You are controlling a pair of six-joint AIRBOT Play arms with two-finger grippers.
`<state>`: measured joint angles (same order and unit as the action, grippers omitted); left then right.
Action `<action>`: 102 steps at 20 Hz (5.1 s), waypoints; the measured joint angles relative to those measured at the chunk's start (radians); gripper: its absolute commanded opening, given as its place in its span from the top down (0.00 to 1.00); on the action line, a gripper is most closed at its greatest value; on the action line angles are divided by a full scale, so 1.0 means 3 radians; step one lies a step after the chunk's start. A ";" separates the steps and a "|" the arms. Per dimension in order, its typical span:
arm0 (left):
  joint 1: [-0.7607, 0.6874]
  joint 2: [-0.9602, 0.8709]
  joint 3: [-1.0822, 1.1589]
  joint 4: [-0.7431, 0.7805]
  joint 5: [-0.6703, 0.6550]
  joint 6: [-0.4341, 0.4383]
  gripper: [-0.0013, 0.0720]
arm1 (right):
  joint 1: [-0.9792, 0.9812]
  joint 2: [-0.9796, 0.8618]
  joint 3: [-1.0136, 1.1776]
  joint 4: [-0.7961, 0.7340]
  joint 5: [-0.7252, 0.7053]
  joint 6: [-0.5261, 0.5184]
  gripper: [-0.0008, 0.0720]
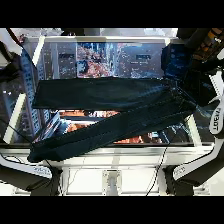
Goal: Fold the clothes and pants, and hang the long-sleeved shirts on hangers.
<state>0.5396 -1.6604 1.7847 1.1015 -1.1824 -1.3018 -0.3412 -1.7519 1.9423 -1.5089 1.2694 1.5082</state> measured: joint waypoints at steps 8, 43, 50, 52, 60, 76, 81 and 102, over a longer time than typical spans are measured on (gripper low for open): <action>0.0739 0.1143 -0.1251 0.0019 -0.0684 0.0332 0.49 | -0.0258 0.1475 -0.1837 -0.0151 -0.0134 -0.0262 0.60; 0.0994 0.1536 -0.3591 0.1280 -0.0301 0.0092 0.49 | -0.0378 0.2296 -0.3309 -0.0020 -0.0346 -0.0450 0.41; 0.0994 0.1536 -0.3641 0.0846 0.0013 0.0409 0.89 | -0.0378 0.2296 -0.3309 -0.0019 -0.0292 -0.0446 0.41; 0.0994 0.1532 -0.3662 0.0735 0.0020 0.0490 0.94 | -0.0378 0.2296 -0.3309 -0.0019 -0.0289 -0.0445 0.41; 0.0996 0.1534 -0.3209 0.0551 0.0225 0.0589 0.95 | -0.0378 0.2296 -0.3309 -0.0028 -0.0398 -0.0401 0.41; 0.0659 0.1147 -0.1850 0.0033 0.0684 0.0774 0.57 | -0.0378 0.2061 -0.3376 0.0300 -0.0352 -0.0903 0.36; 0.0865 0.1113 -0.1831 0.0131 0.0345 0.0776 0.57 | -0.0378 0.2036 -0.3576 0.0440 -0.0308 -0.1198 0.36; 0.1541 0.0907 -0.2628 0.1045 -0.0745 0.0724 0.40 | -0.0378 0.1928 -0.4078 0.0815 -0.0772 -0.1406 0.93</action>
<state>1.0019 -1.3884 0.9962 1.4151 -1.4059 -1.0847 -0.4545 -1.1736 0.7189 -1.2644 1.0378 1.0863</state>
